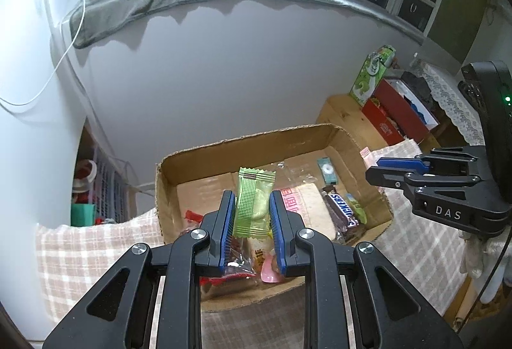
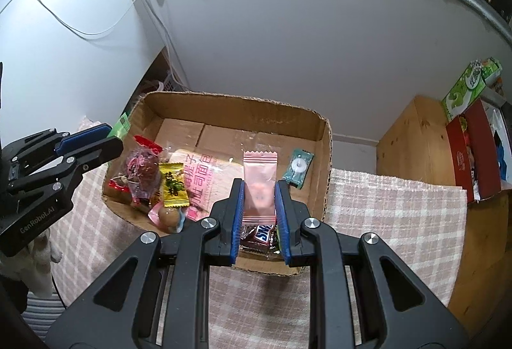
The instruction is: Organize snacks
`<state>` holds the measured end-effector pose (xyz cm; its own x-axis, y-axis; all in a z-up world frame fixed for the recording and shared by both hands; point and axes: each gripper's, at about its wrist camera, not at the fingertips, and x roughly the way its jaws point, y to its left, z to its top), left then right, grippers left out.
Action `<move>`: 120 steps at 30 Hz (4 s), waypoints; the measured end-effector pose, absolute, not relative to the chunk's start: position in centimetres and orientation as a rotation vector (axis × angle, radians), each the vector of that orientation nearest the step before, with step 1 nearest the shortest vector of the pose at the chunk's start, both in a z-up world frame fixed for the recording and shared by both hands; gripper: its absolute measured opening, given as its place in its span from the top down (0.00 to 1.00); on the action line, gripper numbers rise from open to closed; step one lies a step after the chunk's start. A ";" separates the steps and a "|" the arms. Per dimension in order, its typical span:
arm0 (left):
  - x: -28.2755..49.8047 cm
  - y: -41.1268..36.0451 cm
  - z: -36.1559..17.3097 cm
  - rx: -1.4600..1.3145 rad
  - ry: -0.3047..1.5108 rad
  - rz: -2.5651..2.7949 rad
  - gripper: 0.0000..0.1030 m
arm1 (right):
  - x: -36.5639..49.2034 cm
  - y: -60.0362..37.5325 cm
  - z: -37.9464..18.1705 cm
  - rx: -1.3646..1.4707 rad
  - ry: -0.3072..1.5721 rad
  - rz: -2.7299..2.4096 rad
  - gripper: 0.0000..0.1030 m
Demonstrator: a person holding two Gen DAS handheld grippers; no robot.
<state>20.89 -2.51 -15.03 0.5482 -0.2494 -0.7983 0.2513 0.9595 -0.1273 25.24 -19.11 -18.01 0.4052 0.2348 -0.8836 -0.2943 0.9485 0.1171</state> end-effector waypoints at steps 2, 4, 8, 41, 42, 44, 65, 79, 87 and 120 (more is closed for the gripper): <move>21.3 -2.6 -15.3 0.005 0.955 -0.291 0.80 | 25.5 -19.1 -18.4 -0.058 1.114 0.331 0.80; 21.5 -2.7 -15.9 0.006 0.970 -0.285 0.80 | 25.8 -19.1 -19.2 -0.057 1.136 0.331 0.80; 21.7 -2.9 -16.0 0.011 0.974 -0.283 0.80 | 26.1 -18.8 -20.1 -0.070 1.151 0.317 0.80; 20.3 -2.5 -15.3 0.037 0.970 -0.224 0.33 | 25.0 -18.9 -19.6 -0.131 1.133 0.244 0.21; 20.1 -2.4 -15.1 0.035 0.967 -0.225 0.33 | 24.6 -18.9 -19.5 -0.134 1.126 0.242 0.21; 19.7 -2.2 -14.7 0.031 0.958 -0.217 0.33 | 24.0 -19.0 -19.1 -0.136 1.113 0.239 0.21; 11.8 -1.8 -9.8 0.004 0.869 -0.183 0.30 | 15.8 -21.3 -13.6 -0.035 0.989 0.220 0.21; 5.8 -2.3 -8.9 -0.018 0.865 -0.155 0.25 | 7.4 -20.9 -11.4 -0.098 0.934 0.185 0.21; 3.2 -2.2 -8.0 -0.030 0.838 -0.136 0.25 | 4.5 -20.2 -9.7 -0.128 0.894 0.108 0.21; 1.9 -2.5 -6.8 -0.062 0.833 -0.120 0.25 | 2.7 -20.1 -7.1 -0.131 0.824 0.090 0.21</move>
<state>1.90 -2.45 -6.82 0.6662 -0.1309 -0.7342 0.0822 0.9914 -0.1021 2.68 -20.07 -7.09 0.6759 0.0289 -0.7364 -0.1304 0.9882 -0.0809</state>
